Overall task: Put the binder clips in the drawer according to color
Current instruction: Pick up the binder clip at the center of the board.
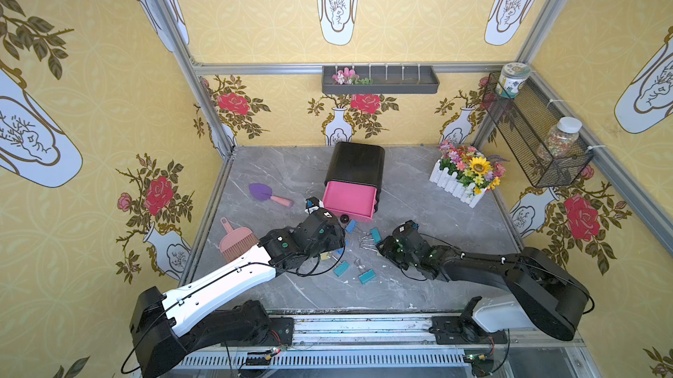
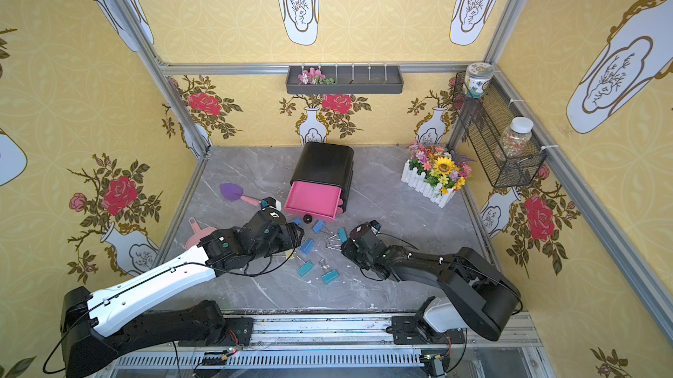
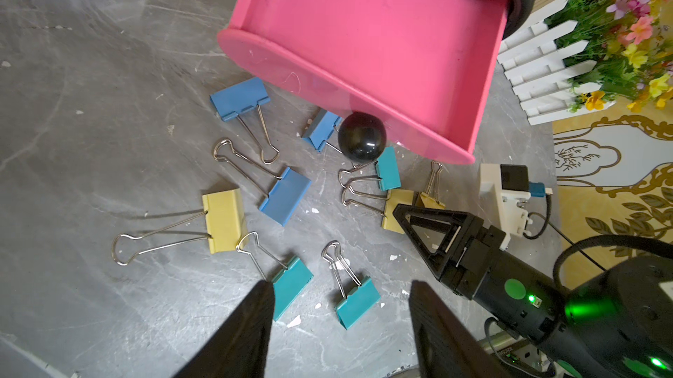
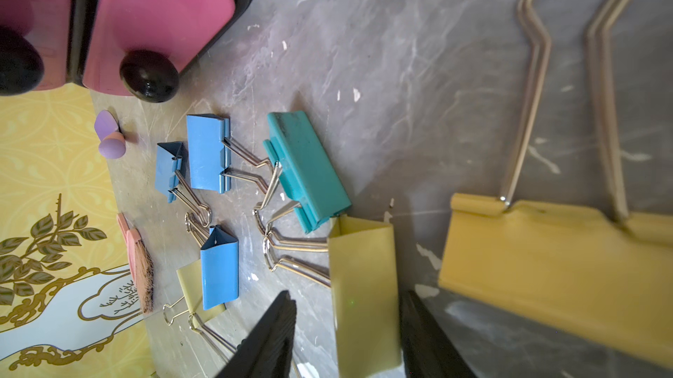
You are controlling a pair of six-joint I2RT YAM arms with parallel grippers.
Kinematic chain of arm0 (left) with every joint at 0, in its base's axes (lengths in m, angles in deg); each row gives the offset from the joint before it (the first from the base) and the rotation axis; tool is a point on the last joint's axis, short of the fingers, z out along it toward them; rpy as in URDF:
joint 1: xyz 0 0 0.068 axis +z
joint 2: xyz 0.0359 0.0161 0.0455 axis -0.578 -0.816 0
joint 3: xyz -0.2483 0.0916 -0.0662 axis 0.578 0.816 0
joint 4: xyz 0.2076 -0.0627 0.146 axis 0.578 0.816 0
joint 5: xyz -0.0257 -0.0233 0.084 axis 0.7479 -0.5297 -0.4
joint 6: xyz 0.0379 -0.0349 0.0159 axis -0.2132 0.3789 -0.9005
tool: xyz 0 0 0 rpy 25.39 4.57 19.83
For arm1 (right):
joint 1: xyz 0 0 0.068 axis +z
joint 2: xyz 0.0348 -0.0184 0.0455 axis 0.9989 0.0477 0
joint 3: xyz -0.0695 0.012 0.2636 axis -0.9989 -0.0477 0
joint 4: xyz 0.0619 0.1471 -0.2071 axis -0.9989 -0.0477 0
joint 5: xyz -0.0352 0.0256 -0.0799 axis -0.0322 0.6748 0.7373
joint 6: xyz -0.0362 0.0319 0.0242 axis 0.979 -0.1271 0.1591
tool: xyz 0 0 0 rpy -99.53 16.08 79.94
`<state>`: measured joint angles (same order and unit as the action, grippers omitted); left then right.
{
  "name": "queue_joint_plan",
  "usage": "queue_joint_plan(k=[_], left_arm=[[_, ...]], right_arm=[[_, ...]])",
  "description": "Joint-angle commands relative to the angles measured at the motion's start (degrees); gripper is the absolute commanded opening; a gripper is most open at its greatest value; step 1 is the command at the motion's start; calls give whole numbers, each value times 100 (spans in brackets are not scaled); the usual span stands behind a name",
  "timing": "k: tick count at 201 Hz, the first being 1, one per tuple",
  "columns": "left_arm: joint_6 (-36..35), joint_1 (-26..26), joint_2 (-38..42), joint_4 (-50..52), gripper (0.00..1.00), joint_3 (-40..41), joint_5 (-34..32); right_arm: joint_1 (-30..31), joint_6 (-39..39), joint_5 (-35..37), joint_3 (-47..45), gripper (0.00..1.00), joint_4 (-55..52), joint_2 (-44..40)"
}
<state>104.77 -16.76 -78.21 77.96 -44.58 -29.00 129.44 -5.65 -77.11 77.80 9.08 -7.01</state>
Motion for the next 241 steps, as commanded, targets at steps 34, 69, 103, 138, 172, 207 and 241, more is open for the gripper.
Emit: queue_joint_plan(k=[34, 69, 103, 138, 172, 207, 241], left_arm=[[-43, 4, -74, 43, 65, -72, -23], [-61, 4, -69, 68, 65, -79, -34], [-61, 4, -48, 104, 65, -72, -62], [-48, 4, -30, 122, 65, -72, -71], [-44, 4, -13, 139, 65, -64, -81], [-35, 4, -21, 139, 64, -72, -85], [-17, 6, 13, 183, 64, -71, -116]], right_arm=[[-86, -40, 100, -158, 41, -120, -89], [-154, 17, 51, -155, 38, 18, -22], [-231, 39, -78, -139, 40, 278, 152], [-245, 20, -229, -81, 44, 479, 387], [-245, 4, -260, -121, 40, 614, 492], [-252, -16, -330, -157, 32, 840, 620], [-253, -14, -340, -178, 26, 868, 575]])
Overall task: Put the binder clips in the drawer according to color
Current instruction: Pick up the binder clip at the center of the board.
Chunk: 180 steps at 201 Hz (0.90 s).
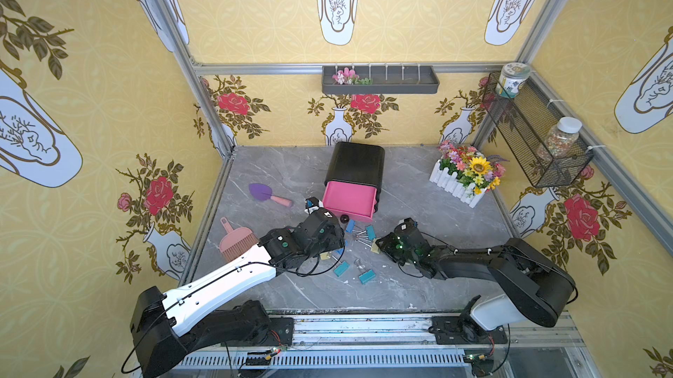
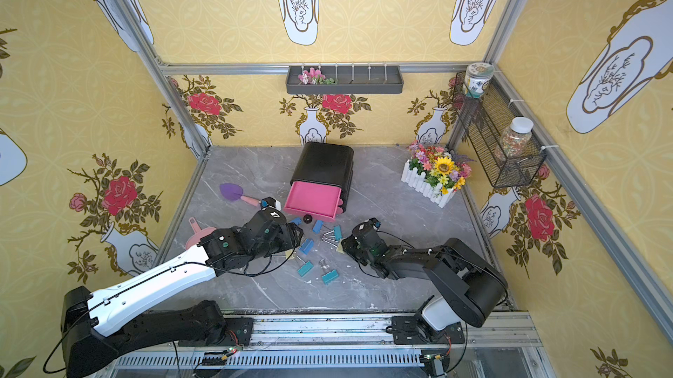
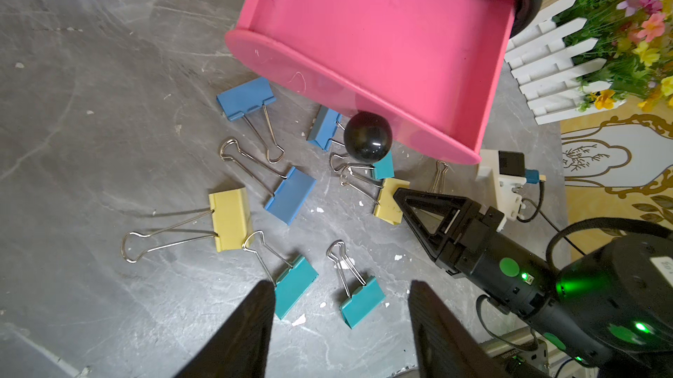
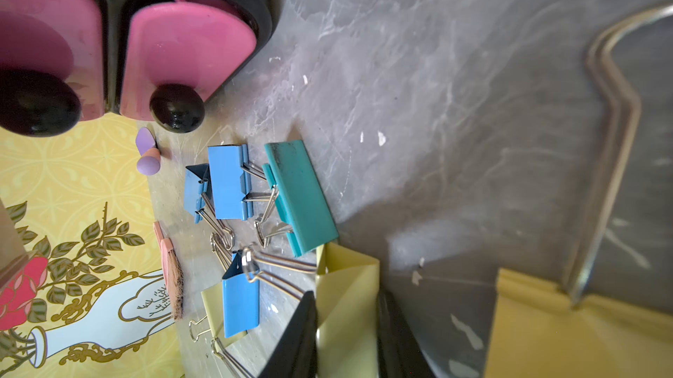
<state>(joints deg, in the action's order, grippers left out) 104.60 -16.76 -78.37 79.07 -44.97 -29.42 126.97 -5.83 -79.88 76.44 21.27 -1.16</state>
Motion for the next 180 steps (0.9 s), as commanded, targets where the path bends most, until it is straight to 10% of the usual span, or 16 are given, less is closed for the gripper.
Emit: queue_joint_plan(k=[1, 116, 180], left_arm=[[0, 5, 29, 76, 64, -33, -78], [-149, 52, 72, 282, 66, -223, -382], [-441, 1050, 533, 142, 67, -187, 155]], right_arm=[[-6, 3, -67, -49, 26, -351, -14], [20, 429, -27, -39, 24, -2851, -2608], [46, 1005, -113, 1115, 24, -4714, -3579]])
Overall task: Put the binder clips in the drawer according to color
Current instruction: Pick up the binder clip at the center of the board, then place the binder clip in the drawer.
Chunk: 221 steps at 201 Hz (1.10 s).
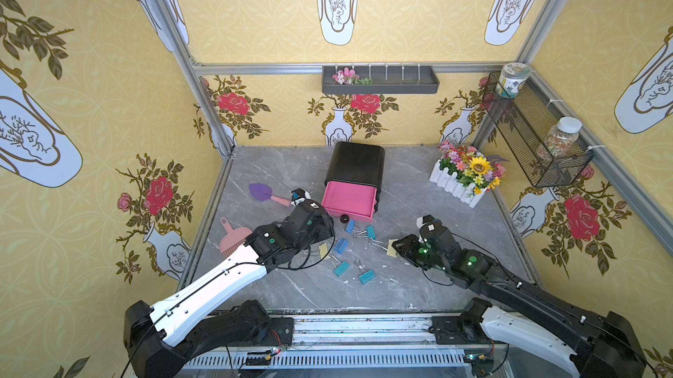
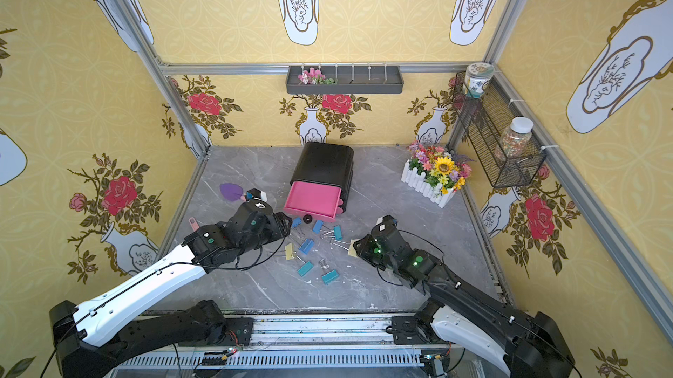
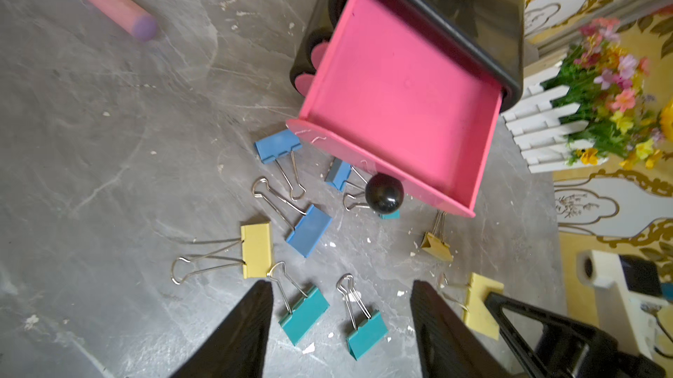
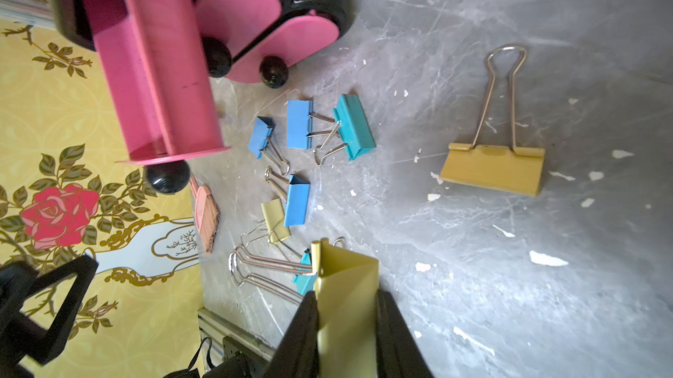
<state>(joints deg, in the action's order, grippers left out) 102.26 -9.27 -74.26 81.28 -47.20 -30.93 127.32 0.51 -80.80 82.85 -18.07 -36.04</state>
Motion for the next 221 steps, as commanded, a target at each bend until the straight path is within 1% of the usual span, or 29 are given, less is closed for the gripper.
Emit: queue_joint_plan(k=[1, 20, 47, 83, 96, 124, 152, 182, 221], left_arm=[[-211, 318, 125, -83, 67, 38, 315], [-287, 520, 145, -62, 67, -16, 411], [-311, 604, 130, -87, 67, -41, 464], [-241, 626, 100, -149, 67, 16, 577], [-224, 635, 140, -157, 67, 42, 587], [-194, 661, 236, -168, 67, 93, 627], [-148, 677, 342, -153, 67, 184, 664], [-120, 696, 431, -149, 67, 273, 679], [-125, 705, 384, -199, 67, 323, 740]], right_arm=[[11, 380, -22, 508, 24, -791, -90], [11, 571, -30, 1034, 24, -940, 50], [5, 812, -50, 1789, 24, -870, 538], [-58, 1271, -82, 2667, 24, -452, 1672], [-89, 1327, -100, 2892, 24, -224, 2094], [-232, 1401, -383, 3404, 22, 316, 2978], [-261, 1521, -468, 4023, 22, 335, 3671], [-261, 1608, -546, 4415, 24, 256, 4052], [-261, 1641, -531, 4523, 27, 265, 4256]])
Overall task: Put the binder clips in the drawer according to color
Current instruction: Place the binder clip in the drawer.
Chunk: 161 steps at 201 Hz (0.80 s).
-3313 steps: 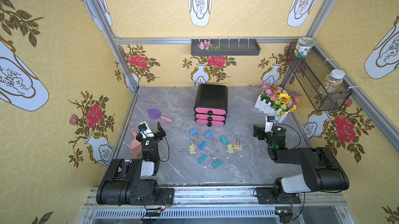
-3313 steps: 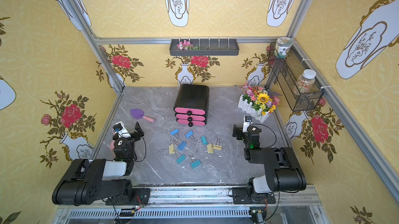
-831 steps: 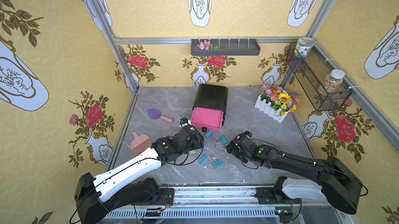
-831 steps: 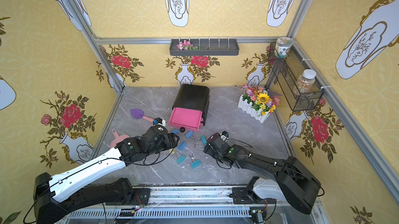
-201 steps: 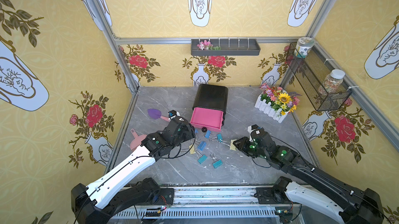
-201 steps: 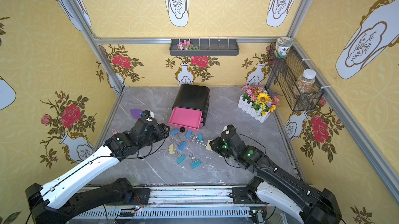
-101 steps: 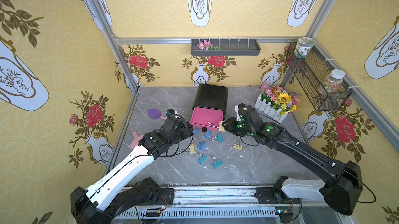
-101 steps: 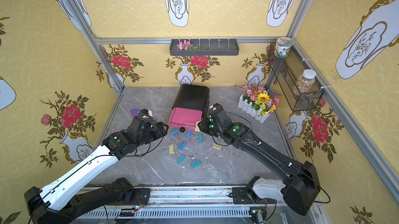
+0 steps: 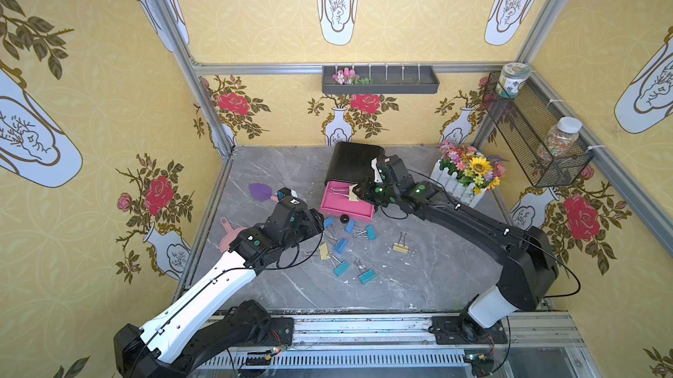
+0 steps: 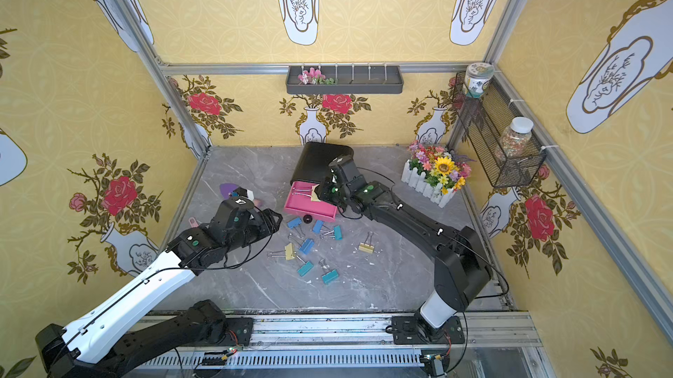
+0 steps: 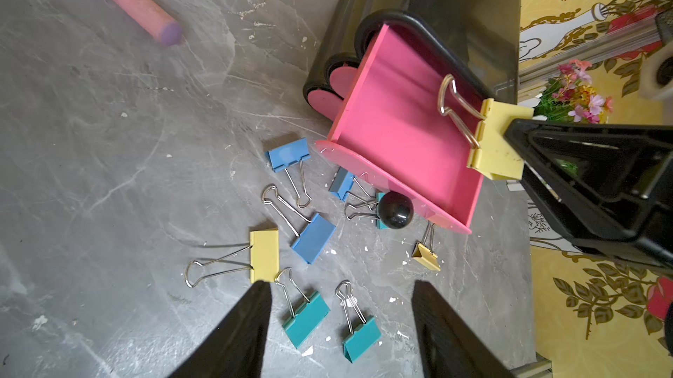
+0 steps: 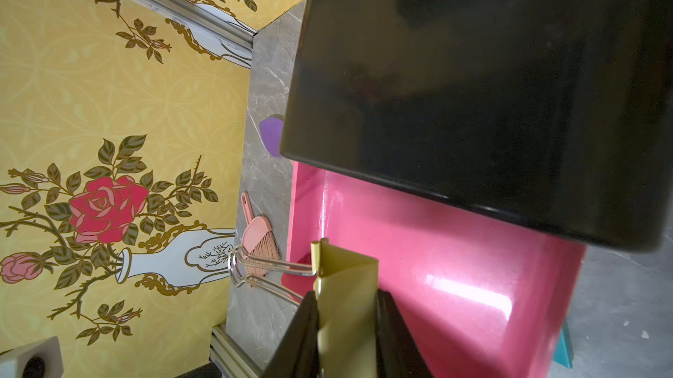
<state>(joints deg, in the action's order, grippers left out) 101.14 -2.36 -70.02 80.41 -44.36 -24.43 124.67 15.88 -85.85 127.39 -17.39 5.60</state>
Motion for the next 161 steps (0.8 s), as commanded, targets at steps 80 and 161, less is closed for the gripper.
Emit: queue_joint_plan(k=[80, 161], left_arm=[[65, 14, -50, -158, 67, 97, 153], [29, 10, -101, -175, 67, 50, 132]], right_arm=[[12, 168, 42, 270, 41, 176, 283], [163, 667, 456, 190, 60, -302, -549]])
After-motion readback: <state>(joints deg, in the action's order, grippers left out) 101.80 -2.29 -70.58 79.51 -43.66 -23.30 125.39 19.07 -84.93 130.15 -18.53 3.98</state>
